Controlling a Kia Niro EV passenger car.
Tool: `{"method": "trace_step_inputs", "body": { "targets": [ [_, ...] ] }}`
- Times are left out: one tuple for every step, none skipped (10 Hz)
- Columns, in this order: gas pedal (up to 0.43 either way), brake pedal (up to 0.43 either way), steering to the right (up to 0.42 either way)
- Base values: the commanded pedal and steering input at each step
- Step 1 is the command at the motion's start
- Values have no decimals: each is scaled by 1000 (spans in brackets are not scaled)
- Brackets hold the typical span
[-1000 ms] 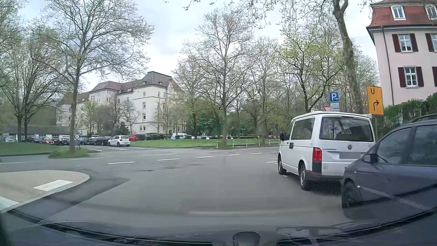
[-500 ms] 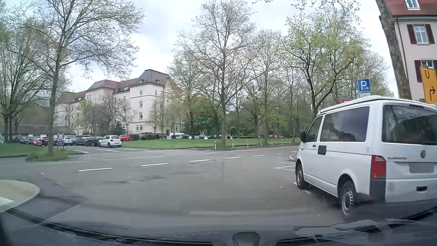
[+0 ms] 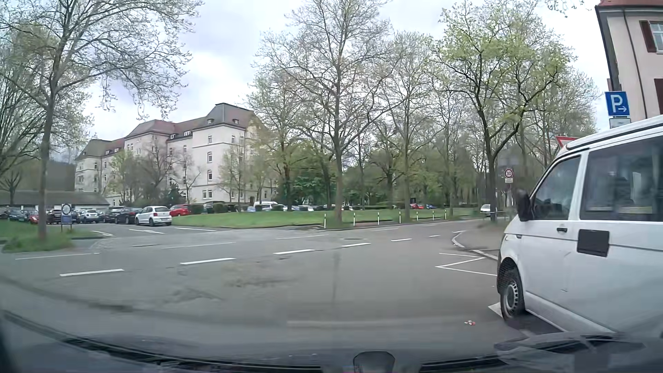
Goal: Follow the waypoints while adhering to traffic rules and regulations
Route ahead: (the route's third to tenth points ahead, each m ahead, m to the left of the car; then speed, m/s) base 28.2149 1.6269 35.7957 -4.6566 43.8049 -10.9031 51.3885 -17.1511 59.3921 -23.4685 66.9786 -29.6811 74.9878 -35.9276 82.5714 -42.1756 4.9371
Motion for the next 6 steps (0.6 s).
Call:
{"method": "trace_step_inputs", "body": {
  "targets": [
    [0,128,4],
    [0,128,4],
    [0,128,4],
    [0,128,5],
    [0,128,7],
    [0,128,9]
  ]
}}
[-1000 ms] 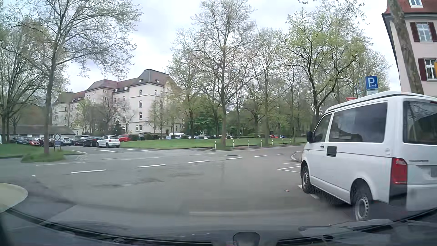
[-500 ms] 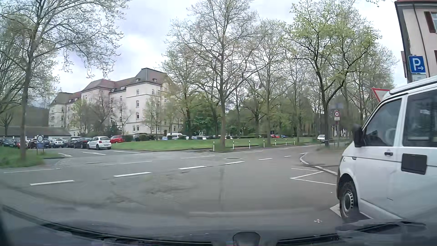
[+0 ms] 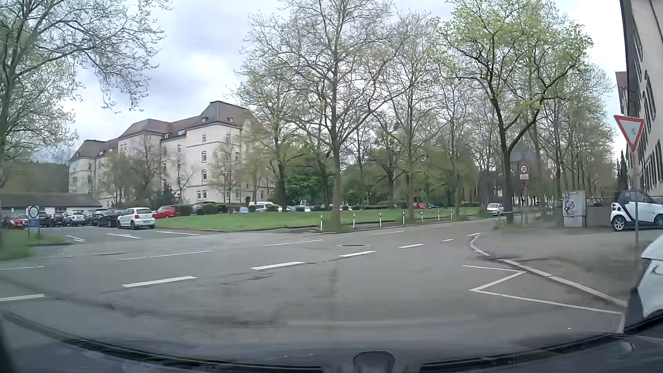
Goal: Follow the waypoints while adhering to traffic rules and regulations
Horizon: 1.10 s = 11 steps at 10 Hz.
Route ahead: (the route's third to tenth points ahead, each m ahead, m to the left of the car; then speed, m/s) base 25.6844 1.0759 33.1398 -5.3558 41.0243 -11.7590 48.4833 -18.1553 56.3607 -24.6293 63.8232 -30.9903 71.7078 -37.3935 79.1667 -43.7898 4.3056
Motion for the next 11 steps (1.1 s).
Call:
{"method": "trace_step_inputs", "body": {
  "targets": [
    [0,128,9],
    [0,122,9],
    [0,122,9],
    [0,122,12],
    [0,146,13],
    [0,177,13],
    [0,213,10],
    [0,220,6],
    [0,226,6],
    [0,238,8],
    [0,238,9]
  ]
}}
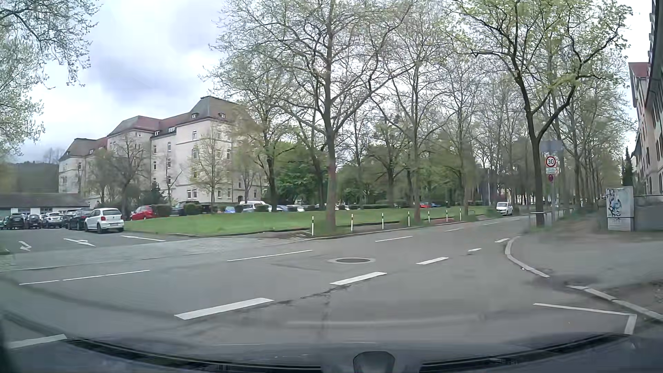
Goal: Follow the waypoints while adhering to traffic rules and regulations
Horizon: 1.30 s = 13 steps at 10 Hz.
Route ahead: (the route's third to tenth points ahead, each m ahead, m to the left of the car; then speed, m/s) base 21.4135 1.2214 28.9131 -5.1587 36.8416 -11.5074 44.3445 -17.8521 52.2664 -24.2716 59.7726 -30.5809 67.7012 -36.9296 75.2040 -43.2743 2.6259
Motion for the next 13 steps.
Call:
{"method": "trace_step_inputs", "body": {
  "targets": [
    [0,244,10],
    [0,250,10],
    [0,250,9],
    [0,244,9],
    [0,244,9],
    [0,244,9],
    [0,238,9],
    [0,238,9],
    [0,226,12],
    [0,201,18],
    [0,201,18],
    [0,201,15],
    [0,189,15]
  ]
}}
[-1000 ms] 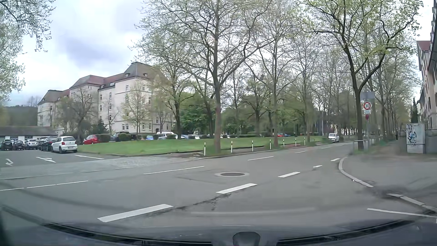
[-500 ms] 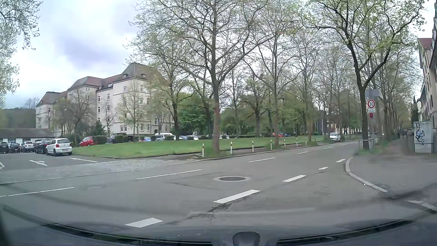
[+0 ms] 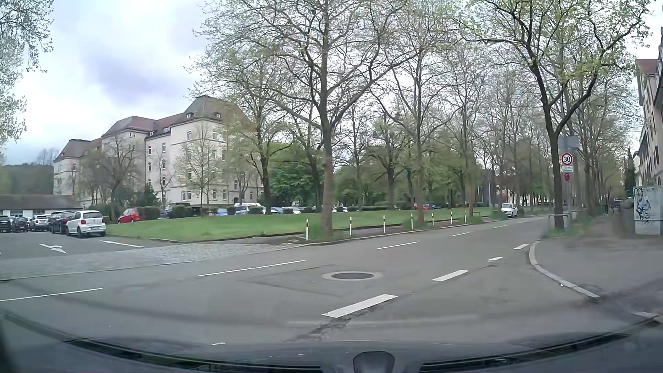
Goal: Follow the waypoints while adhering to traffic rules and regulations
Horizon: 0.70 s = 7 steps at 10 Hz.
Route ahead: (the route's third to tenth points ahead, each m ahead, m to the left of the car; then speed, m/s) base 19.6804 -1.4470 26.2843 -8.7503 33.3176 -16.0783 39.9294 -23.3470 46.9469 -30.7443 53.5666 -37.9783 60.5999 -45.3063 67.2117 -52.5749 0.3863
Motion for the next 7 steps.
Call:
{"method": "trace_step_inputs", "body": {
  "targets": [
    [0,171,15],
    [0,159,15],
    [0,152,15],
    [0,177,15],
    [0,183,15],
    [0,183,15],
    [0,195,15]
  ]
}}
